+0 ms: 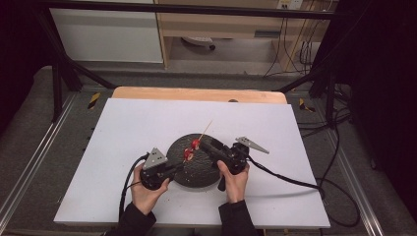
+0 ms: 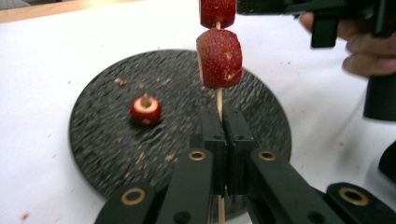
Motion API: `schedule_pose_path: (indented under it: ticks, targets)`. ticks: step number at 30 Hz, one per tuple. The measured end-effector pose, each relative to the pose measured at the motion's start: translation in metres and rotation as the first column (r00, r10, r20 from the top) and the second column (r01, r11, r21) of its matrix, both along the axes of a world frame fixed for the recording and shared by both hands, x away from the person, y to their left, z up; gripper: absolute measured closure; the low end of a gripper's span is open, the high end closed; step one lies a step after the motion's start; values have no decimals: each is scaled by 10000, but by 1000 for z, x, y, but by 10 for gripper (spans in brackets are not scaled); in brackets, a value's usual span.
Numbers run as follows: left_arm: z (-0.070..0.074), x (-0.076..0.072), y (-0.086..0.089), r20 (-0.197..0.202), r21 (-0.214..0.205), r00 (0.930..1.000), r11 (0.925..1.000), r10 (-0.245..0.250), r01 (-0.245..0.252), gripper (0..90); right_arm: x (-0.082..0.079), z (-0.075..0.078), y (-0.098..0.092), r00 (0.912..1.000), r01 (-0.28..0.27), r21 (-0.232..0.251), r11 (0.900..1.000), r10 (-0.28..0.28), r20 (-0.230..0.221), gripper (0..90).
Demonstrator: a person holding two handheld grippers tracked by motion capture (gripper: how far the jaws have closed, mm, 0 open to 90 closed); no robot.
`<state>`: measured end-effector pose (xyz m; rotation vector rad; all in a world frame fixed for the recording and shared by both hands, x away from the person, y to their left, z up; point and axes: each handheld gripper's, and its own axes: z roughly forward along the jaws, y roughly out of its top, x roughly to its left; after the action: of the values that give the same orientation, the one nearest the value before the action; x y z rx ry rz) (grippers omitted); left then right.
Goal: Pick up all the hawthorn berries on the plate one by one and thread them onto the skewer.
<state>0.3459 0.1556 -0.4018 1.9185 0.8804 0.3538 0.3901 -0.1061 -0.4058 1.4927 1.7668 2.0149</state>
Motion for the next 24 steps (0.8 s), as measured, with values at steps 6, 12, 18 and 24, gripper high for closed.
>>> schedule_pose_path:
  ticks: [6,12,18,24]
  targets:
    - [-5,-5,20,-82,138,10000,9999,19,-18,884,3,3,-7,9965,-834,-1276,9883,826,-120,109]
    - [-10,-10,40,-186,189,9997,9997,146,-143,884,5,3,-12,9897,-1430,-2578,9556,1388,-344,40]
    - [-15,-14,57,-285,295,9993,9993,227,-219,884,5,0,-14,9814,-1912,-3616,9125,1836,-558,20]
    - [-20,-16,71,-360,347,9989,9990,287,-275,884,5,-3,-15,9745,-2230,-4446,8675,2095,-800,16]
